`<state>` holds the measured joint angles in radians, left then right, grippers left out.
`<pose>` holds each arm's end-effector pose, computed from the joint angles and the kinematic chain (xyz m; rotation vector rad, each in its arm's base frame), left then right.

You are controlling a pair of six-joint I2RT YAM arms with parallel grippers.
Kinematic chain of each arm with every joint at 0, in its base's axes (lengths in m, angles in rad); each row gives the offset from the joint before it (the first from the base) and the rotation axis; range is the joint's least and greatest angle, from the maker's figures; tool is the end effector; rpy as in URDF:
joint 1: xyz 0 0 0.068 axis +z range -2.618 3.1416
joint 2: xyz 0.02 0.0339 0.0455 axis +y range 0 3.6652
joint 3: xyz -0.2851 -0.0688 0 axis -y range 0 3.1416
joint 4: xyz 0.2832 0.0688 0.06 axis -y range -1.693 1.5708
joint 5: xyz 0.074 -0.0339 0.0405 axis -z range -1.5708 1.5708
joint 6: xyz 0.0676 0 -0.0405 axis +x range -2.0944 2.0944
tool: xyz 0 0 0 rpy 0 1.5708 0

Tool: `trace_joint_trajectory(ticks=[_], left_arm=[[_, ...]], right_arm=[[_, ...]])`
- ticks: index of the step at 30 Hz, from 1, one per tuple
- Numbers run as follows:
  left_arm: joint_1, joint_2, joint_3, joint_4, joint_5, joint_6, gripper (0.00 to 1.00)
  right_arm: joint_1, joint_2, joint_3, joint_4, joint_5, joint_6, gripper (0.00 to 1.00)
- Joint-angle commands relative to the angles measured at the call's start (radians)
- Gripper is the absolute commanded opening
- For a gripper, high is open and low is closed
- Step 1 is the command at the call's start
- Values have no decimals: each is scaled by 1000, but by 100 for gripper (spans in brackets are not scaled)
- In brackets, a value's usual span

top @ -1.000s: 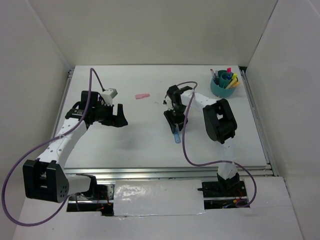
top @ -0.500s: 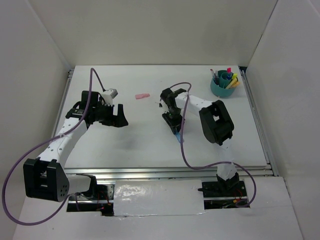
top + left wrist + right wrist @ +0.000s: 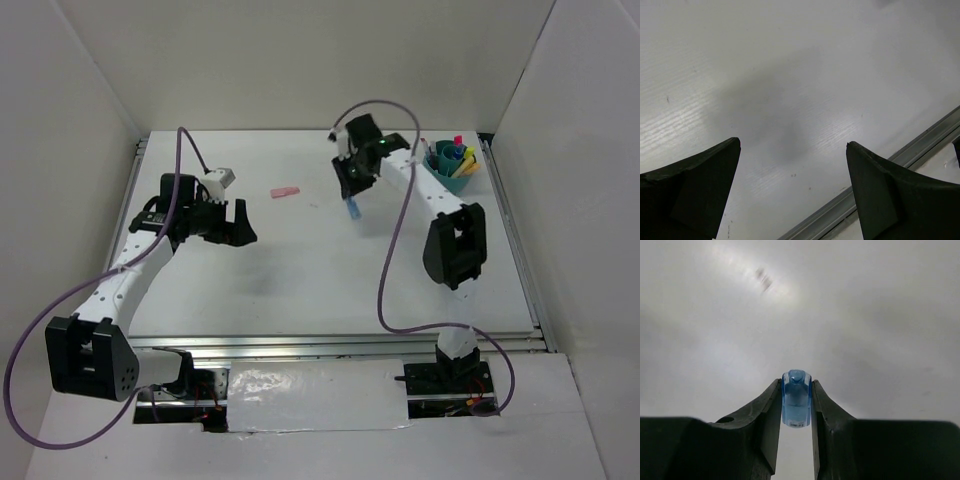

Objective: Sort the stationery into containers
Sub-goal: Pick up the pen from the center of the board, then place the pen in the storage box.

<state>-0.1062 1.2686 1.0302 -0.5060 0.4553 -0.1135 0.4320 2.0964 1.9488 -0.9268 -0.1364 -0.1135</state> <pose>0.3186 -0.0639 0.2858 0.2246 2.2941 -0.6383 0.4676 0.2257 0.2539 -0.7605 2.5479 0.2861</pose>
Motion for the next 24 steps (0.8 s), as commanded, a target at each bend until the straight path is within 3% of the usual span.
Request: trace_joint_trajectory(ticks=[1,6,8,16,24], left_arm=[[5,23,63,66,46,-21,99],[7,63,86,124,69,-61,99],[7,71,91,148,82,-77,99],[5,61,62,201,85,-77,99],[5,84,76,192,80,-69,99]], right_arm=[[-100,-197,-5,288,105,0,0],[-237,-289,-194,797,216,14,0],[-275,-262,-196,893,248,28,0],[-467,-102,-60,1023,161,91,0],[-512,13,-7,1088,182,91,0]])
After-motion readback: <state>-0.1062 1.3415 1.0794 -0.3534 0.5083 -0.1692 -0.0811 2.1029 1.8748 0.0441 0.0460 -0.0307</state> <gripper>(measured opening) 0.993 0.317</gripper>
